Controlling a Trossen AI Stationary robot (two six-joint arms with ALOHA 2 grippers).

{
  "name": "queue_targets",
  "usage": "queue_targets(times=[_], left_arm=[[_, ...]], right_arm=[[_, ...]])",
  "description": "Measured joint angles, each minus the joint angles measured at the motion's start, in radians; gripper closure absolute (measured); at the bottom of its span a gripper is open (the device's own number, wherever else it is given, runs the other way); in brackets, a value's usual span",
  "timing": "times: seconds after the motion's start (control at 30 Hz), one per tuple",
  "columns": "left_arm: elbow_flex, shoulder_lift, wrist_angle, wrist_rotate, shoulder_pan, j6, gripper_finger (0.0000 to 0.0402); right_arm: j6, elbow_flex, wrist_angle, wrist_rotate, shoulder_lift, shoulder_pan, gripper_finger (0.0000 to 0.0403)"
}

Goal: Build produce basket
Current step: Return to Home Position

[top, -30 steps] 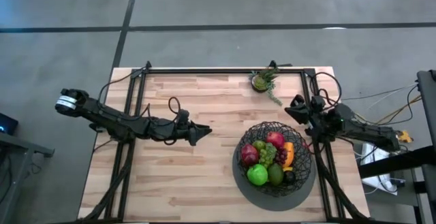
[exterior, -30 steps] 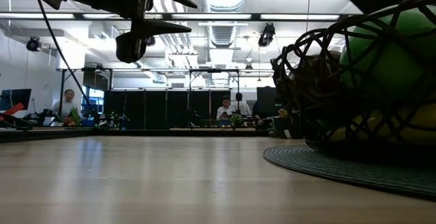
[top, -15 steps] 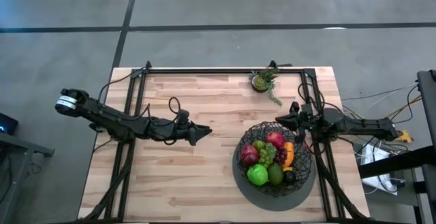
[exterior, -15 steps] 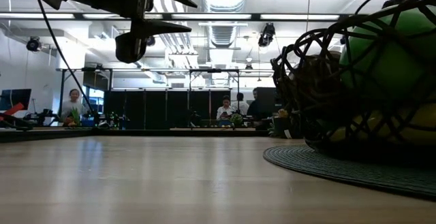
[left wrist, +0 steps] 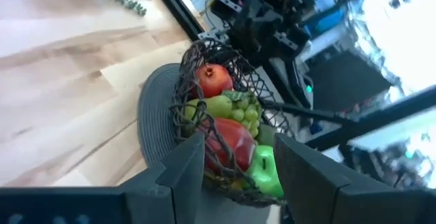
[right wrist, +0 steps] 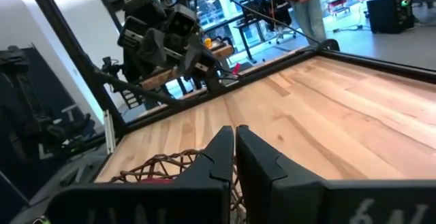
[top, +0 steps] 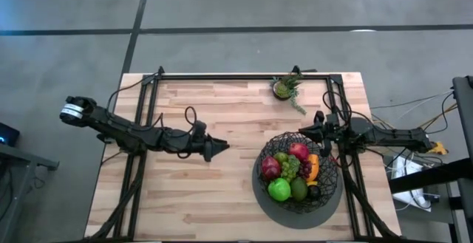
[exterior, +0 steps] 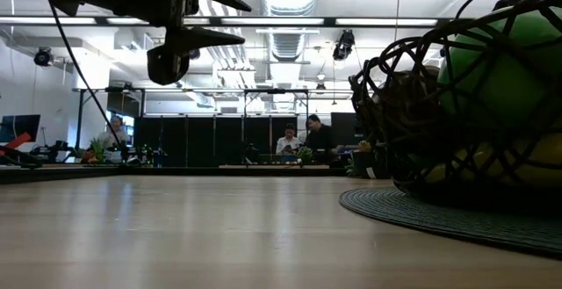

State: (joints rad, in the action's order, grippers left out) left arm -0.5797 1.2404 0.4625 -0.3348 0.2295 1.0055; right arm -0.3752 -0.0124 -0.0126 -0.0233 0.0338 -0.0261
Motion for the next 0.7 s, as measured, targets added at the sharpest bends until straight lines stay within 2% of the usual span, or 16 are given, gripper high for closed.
queue_targets(times=[0.2, 0.33, 0.47, 0.7], left_arm=[[0.002, -0.025, 0.000, 0.024, -0.002, -0.207, 0.0242], [0.033, -0.097, -0.002, 0.032, -0.020, -0.348, 0.0242], [0.115, -0.243, -0.001, 0.098, -0.081, -0.399, 0.0242], [0.344, -0.614, -0.001, 0.207, -0.210, -0.418, 0.0242]], right_arm=[[-0.017, 0.000, -0.001, -0.003, 0.001, 0.000, 0.0394], [-0.017, 0.000, -0.001, -0.003, 0.001, 0.000, 0.0394], [-0.017, 0.000, -0.001, -0.003, 0.001, 0.000, 0.0394], [-0.017, 0.000, -0.002, -0.003, 0.001, 0.000, 0.0394]])
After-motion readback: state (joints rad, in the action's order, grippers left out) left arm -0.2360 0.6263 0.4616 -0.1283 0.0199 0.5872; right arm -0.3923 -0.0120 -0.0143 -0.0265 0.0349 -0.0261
